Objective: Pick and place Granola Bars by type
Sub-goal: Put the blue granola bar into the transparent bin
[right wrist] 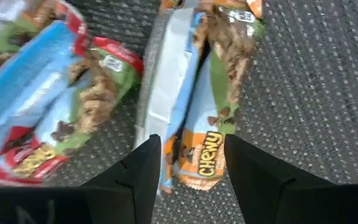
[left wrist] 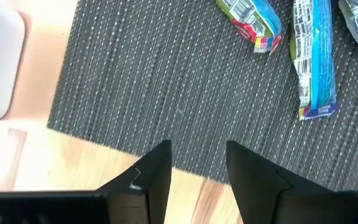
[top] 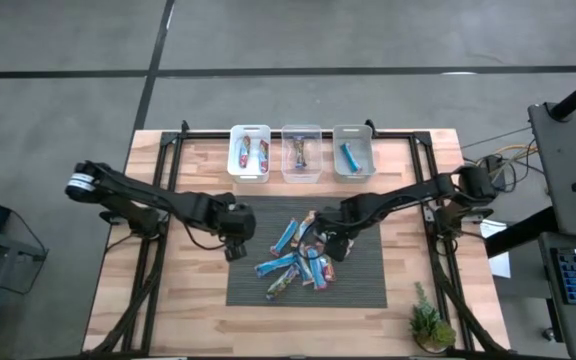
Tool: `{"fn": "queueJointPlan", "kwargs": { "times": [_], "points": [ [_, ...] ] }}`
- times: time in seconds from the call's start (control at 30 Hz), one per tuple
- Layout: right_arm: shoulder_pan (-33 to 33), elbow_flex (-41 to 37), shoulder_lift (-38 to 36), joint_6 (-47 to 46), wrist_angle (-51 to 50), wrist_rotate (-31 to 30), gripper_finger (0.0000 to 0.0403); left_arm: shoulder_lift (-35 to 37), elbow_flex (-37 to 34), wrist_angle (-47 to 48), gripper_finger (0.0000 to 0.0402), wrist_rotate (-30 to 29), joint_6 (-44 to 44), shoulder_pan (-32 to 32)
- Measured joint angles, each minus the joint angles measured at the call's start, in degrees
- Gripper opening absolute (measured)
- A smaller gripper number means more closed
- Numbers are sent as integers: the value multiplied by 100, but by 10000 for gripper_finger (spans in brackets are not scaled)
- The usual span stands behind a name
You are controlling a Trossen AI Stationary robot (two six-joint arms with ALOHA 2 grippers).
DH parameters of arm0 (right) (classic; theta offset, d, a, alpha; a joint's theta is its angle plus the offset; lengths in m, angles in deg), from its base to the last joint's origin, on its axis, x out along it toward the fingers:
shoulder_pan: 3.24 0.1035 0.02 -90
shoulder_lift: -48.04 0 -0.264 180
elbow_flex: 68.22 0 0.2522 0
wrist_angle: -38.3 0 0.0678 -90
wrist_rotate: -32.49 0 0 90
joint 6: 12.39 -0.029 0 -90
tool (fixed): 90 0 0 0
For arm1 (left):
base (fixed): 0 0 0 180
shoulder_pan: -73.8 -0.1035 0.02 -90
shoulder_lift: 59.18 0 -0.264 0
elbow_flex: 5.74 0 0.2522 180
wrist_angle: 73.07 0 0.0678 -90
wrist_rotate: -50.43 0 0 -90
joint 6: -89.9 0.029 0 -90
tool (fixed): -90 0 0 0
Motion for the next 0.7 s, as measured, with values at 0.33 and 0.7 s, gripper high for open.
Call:
{"fn": "queueJointPlan", "kwargs": {
  "times": [0.33,0.7],
  "points": [
    [-50,-569,-722,-50,264,-76,169,714,-324,63,135,-4,-82,-6],
    [-87,-1023,-974,-168,942,-100,169,1011,-550,-200,135,-34,-188,-7]
  ]
}}
